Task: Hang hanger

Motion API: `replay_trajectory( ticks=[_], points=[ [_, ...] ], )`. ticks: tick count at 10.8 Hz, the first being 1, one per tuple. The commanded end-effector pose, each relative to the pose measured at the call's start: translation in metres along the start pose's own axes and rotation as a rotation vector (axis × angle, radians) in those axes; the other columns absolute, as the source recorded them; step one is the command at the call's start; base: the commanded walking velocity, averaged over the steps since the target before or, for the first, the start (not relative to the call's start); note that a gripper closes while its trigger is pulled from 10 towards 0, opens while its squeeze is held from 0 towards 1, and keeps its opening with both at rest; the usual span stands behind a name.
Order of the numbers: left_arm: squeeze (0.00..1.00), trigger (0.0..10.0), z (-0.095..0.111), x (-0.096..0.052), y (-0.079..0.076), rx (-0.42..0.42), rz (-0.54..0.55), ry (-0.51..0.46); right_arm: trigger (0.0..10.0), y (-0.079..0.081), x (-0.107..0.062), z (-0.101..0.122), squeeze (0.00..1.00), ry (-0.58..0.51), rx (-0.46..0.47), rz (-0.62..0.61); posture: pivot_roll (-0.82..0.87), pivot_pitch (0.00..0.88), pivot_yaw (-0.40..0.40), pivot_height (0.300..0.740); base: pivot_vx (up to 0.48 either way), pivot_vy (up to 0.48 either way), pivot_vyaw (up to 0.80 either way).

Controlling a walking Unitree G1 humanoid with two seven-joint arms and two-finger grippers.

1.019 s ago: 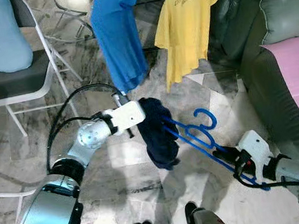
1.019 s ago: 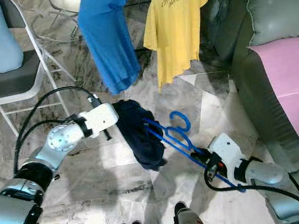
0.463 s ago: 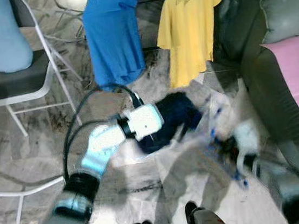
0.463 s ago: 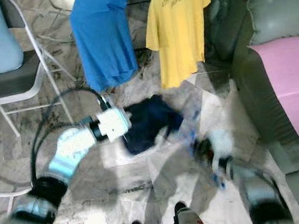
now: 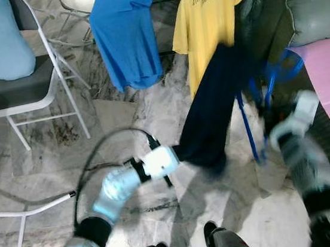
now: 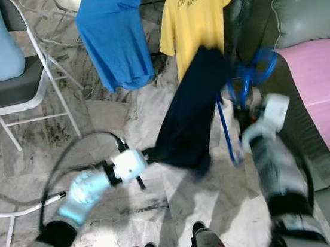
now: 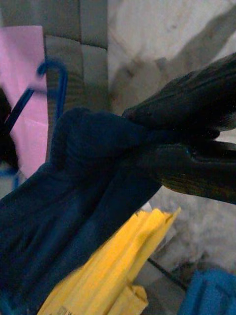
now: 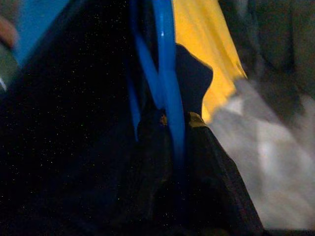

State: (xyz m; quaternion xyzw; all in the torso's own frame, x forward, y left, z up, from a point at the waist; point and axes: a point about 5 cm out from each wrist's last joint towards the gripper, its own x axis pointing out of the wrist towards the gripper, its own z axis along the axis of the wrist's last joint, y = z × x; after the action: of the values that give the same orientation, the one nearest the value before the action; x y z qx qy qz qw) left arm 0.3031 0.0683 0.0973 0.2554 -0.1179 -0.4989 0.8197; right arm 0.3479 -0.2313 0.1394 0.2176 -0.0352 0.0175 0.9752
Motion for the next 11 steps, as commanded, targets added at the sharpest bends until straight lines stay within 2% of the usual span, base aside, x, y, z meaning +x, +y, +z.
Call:
replay_trajectory(
  ticks=[1, 2, 4, 5, 6, 8, 9, 11],
  points=[
    [0.0, 10.0, -0.021, -0.009, -0.027, -0.048, -0.092, 0.111, 10.0, 0.008, 0.008, 0.056, 0.0, -0.263, 0.175, -0.027, -0.08, 0.252, 0.096, 0.74, 0.0, 0.0, 0.0],
    [0.0, 10.0, -0.023, -0.006, -0.034, -0.07, -0.107, 0.121, 10.0, 0.024, 0.012, 0.064, 0.0, -0.295, 0.244, 0.04, -0.08, 0.251, 0.095, 0.74, 0.0, 0.0, 0.0],
    [0.0, 10.0, -0.029, 0.005, -0.047, -0.075, -0.119, 0.17, 10.0, 0.084, 0.01, 0.065, 0.0, -0.252, 0.278, 0.339, -0.1, 0.247, 0.088, 0.74, 0.0, 0.0, 0.0],
    [0.0, 10.0, -0.031, 0.011, -0.049, -0.082, -0.094, 0.21, 10.0, 0.109, 0.001, 0.058, 0.0, -0.217, 0.213, 0.493, -0.1, 0.243, 0.085, 0.74, 0.0, 0.0, 0.0],
    [0.0, 10.0, -0.03, 0.018, -0.049, -0.1, -0.08, 0.225, 10.0, 0.124, -0.008, 0.044, 0.0, -0.176, 0.075, 0.582, -0.1, 0.239, 0.084, 0.74, 0.0, 0.0, 0.0],
    [0.0, 10.0, -0.03, 0.022, -0.049, -0.136, -0.065, 0.226, 10.0, 0.129, -0.014, 0.035, 0.0, -0.166, -0.056, 0.591, -0.1, 0.239, 0.095, 0.74, 0.0, 0.0, 0.0],
    [1.0, 10.0, -0.031, 0.021, -0.05, -0.162, -0.052, 0.22, 10.0, 0.129, -0.018, 0.026, 0.0, -0.164, -0.186, 0.603, -0.1, 0.24, 0.1, 0.74, 0.0, 0.0, 0.0],
    [1.0, 10.0, -0.033, 0.018, -0.047, -0.156, 0.001, 0.226, 10.0, 0.128, -0.024, 0.012, 0.0, -0.151, -0.289, 0.603, -0.1, 0.241, 0.094, 0.74, 0.0, 0.0, 0.0]
  ],
)
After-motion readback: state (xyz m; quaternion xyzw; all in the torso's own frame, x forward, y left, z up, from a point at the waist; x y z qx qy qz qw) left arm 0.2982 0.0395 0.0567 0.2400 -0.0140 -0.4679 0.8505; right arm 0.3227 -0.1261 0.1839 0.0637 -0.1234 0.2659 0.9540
